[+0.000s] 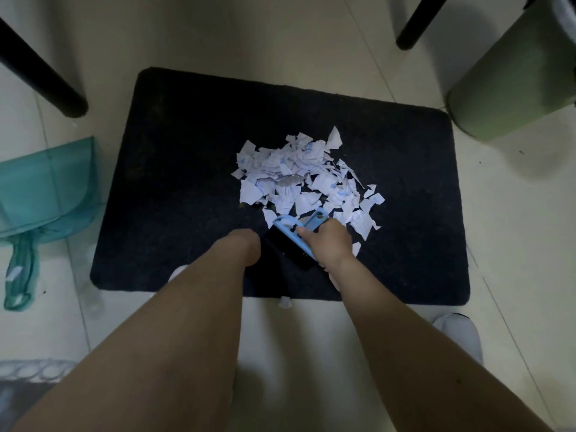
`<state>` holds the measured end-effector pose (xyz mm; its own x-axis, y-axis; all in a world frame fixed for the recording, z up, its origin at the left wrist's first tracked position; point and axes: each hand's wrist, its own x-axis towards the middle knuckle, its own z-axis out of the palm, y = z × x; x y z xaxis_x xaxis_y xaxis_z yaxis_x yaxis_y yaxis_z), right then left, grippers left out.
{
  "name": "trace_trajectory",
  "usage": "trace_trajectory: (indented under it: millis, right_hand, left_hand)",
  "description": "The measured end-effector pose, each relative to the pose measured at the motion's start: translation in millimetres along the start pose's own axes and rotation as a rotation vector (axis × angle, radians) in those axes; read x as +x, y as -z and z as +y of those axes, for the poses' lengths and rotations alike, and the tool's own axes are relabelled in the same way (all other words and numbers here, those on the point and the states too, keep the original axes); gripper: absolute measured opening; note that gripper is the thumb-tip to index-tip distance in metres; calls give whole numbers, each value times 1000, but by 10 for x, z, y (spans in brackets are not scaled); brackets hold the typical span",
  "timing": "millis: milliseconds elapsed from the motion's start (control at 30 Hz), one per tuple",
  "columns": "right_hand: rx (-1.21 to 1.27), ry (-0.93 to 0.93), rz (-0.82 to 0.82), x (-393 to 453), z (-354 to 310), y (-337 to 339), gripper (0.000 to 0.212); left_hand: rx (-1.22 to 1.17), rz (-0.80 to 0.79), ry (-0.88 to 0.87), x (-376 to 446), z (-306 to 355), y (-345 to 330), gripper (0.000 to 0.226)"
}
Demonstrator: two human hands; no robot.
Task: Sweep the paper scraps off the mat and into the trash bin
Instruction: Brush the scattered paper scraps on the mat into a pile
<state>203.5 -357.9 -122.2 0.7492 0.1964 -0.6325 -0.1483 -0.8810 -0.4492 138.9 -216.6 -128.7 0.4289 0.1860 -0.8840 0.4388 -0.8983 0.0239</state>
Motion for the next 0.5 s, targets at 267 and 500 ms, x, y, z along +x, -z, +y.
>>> trace_trajectory:
  millis: [267, 500]
  right_hand:
    - [204, 38, -16, 33, 22, 248, 32]
    - [229, -7, -293, -248, 564, -50, 10]
  left_hand:
    - [30, -66, -3, 42, 64, 45, 37]
    - [75, -88, 22, 31, 101, -23, 39]
